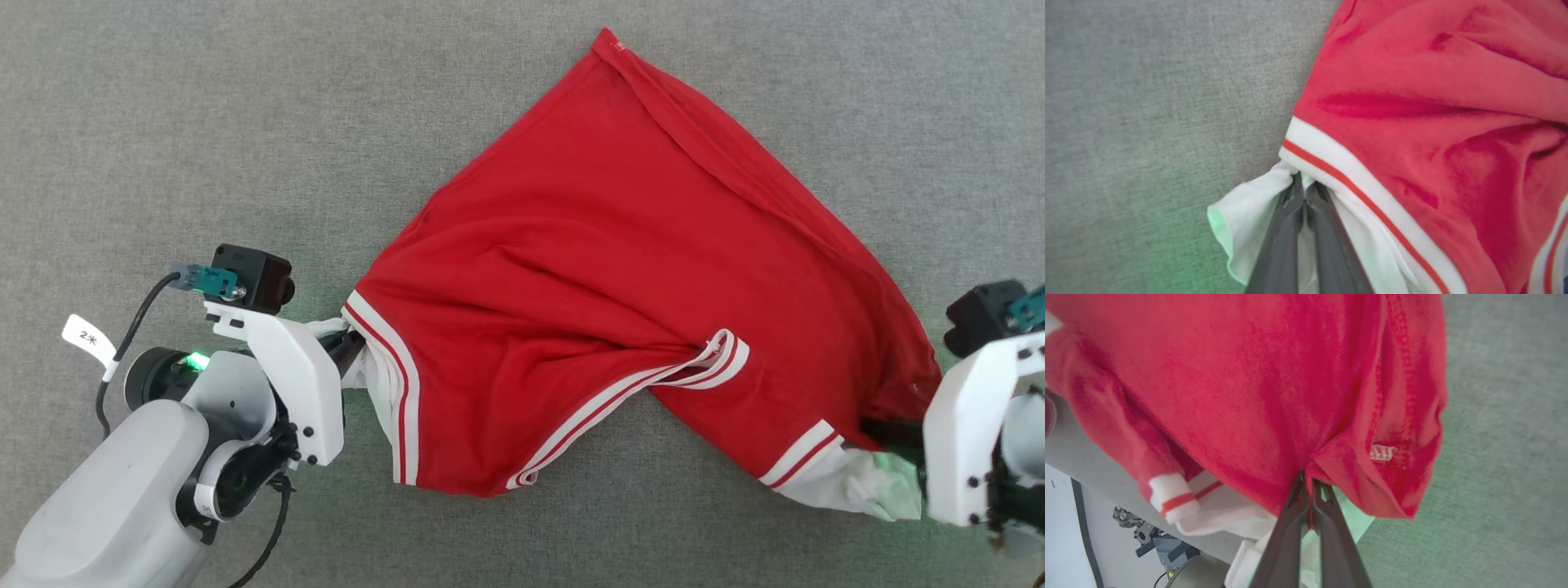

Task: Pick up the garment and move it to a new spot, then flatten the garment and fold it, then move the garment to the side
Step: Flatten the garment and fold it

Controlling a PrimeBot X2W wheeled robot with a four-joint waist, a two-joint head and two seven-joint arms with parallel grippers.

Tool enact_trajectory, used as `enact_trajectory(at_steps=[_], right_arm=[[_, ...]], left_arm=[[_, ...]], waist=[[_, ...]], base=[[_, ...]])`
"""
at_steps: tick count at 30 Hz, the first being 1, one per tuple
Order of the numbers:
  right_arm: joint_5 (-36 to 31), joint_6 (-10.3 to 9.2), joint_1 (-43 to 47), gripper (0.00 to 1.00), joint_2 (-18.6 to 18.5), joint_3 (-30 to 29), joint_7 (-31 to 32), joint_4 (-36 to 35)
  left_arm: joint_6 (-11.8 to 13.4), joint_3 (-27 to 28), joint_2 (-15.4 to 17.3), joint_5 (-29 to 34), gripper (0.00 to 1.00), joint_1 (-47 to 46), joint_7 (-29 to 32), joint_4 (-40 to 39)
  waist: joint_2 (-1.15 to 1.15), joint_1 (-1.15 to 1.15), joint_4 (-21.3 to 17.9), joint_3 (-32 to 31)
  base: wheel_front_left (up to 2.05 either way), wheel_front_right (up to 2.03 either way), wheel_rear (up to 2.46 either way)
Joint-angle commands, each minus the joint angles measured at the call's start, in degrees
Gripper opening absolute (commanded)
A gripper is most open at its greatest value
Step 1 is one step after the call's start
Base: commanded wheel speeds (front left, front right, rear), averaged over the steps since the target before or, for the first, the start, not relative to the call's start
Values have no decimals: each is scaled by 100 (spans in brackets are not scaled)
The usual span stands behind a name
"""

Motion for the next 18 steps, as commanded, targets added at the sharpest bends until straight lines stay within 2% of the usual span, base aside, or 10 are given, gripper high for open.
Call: enact_trajectory(at_steps=[1, 2, 3, 4, 5, 8, 18], right_arm=[[-107, -2, 87, 0, 54, 33, -140, 98], [-168, -2, 141, 1, 86, 84, -278, 178], [-200, -2, 180, 27, 133, 130, -422, 292], [-242, -2, 176, 67, 154, 161, -588, 376], [-276, -3, 146, 100, 151, 189, -734, 433], [-205, -3, 15, 100, 92, 234, -966, 388], [-118, -1, -528, 100, -185, -29, -1426, -813]], left_arm=[[-1, -46, -46, 60, 0, -28, -17, 56], [-8, -47, -49, 64, 0, -36, -27, 63], [-14, -47, -53, 60, 0, -35, -41, 71], [-21, -45, -57, 57, 0, -38, -36, 78], [-27, -46, -59, 58, 0, -42, -44, 86], [-38, -41, -56, 55, 0, -15, -89, 107], [-98, -101, -136, 54, 0, 66, -205, 49]], waist=[[0, 0, 4, 9], [0, 0, 4, 15], [0, 0, 2, 18], [0, 0, 0, 20], [0, 0, 1, 20], [0, 0, -4, -7], [0, 0, 165, -92]], base=[[0, 0, 0], [0, 0, 0], [0, 0, 0], [0, 0, 0], [0, 0, 0], [0, 0, 0], [0, 0, 0]])
